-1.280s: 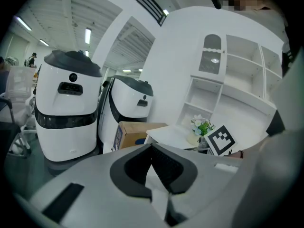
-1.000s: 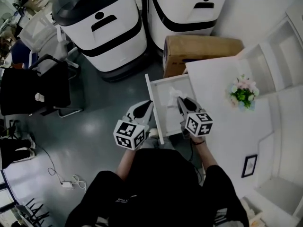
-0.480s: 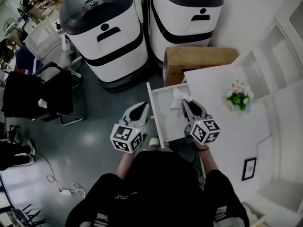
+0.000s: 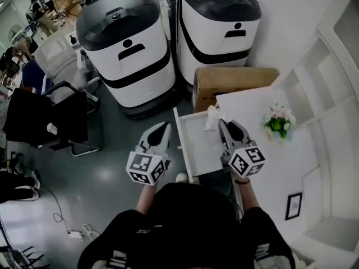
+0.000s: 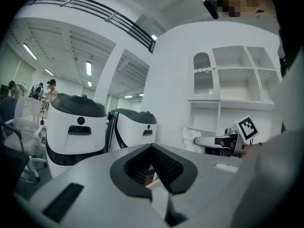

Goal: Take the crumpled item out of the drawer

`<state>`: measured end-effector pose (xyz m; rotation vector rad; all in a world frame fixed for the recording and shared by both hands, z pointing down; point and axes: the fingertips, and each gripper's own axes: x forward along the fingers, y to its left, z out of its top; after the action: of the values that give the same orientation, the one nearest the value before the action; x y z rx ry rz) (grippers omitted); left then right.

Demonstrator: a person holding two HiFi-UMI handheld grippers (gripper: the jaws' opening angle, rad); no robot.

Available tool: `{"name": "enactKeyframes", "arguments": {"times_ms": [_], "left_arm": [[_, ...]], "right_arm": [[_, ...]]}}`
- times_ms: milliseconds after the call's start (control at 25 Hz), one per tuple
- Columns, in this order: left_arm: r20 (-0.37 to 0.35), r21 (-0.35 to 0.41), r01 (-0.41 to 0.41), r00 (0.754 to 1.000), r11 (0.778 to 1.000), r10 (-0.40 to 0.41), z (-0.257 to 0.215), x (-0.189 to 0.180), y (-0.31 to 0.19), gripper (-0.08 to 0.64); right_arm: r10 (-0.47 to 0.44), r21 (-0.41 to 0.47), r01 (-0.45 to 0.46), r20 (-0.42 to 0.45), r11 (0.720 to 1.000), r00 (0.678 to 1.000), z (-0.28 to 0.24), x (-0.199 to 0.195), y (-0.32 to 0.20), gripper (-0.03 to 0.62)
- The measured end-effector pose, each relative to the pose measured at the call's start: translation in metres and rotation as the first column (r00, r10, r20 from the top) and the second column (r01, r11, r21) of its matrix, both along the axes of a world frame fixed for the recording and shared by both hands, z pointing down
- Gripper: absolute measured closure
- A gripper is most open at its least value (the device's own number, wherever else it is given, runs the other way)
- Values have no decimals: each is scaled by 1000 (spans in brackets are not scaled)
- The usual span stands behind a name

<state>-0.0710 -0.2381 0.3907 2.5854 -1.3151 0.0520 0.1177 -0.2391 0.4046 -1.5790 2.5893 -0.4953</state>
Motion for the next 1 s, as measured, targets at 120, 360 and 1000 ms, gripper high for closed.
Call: {"name": "enactKeyframes", "arguments": {"times_ms": [120, 360, 1000], "left_arm": [[2, 28, 29, 1000, 999, -29, -9, -8, -4, 563], [1, 61, 54, 999, 997, -54, -21, -13, -8, 561], [12, 85, 70, 997, 994, -71, -28, -12, -11, 563]], "right_arm": [[-3, 37, 3, -3, 999, 1000, -12, 4, 0, 543], [-4, 78, 5, -17, 997, 1000, -25, 10, -4, 545], [31, 134, -20, -79, 991, 996, -39, 23, -7, 548]]}}
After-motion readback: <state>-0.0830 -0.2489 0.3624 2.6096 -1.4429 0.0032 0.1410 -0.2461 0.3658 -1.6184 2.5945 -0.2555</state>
